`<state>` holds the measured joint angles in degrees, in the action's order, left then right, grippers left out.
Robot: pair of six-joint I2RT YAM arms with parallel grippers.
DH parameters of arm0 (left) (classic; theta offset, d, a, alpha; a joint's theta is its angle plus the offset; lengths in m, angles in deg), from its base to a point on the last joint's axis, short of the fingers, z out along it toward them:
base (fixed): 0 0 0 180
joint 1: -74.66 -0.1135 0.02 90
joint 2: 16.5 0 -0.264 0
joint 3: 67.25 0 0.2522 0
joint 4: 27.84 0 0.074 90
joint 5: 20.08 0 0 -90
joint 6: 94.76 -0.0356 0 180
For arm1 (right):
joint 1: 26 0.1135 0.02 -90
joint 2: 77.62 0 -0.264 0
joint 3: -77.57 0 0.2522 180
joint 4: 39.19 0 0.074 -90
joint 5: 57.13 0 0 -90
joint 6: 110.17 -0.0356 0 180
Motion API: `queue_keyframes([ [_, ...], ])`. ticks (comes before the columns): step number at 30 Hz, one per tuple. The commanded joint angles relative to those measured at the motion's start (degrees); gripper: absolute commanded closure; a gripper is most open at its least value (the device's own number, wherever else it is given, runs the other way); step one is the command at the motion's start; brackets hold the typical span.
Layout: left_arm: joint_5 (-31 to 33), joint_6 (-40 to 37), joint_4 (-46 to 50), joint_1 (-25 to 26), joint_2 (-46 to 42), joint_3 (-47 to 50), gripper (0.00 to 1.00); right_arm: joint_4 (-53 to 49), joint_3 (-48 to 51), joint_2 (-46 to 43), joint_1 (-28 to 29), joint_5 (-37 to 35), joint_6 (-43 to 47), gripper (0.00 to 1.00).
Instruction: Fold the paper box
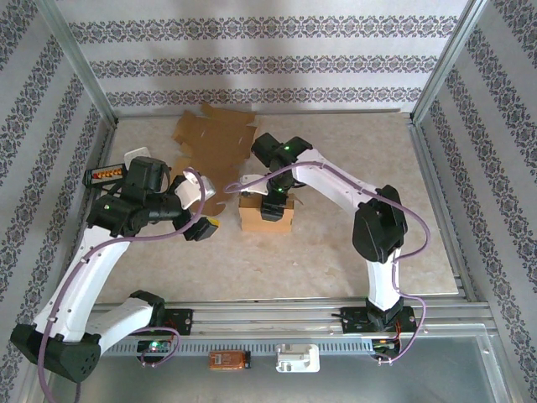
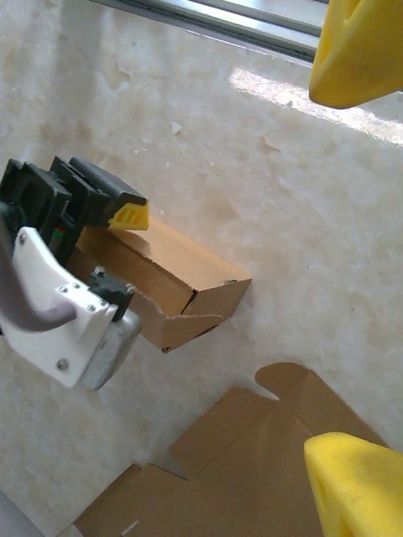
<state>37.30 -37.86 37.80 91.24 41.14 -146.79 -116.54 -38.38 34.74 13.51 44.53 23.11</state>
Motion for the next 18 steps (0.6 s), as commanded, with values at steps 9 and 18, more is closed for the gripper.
queue_keyframes([
  [9,5.8,13.6,-11.3,5.0,2.3,3.4,0.01,17.4,14.7,-22.5,-4.6,1.7,-22.3,0.17],
  [18,10.0,31.9,-16.7,5.0,5.8,2.1,0.01,22.8,31.7,-36.5,-10.9,-1.7,-57.7,0.19],
])
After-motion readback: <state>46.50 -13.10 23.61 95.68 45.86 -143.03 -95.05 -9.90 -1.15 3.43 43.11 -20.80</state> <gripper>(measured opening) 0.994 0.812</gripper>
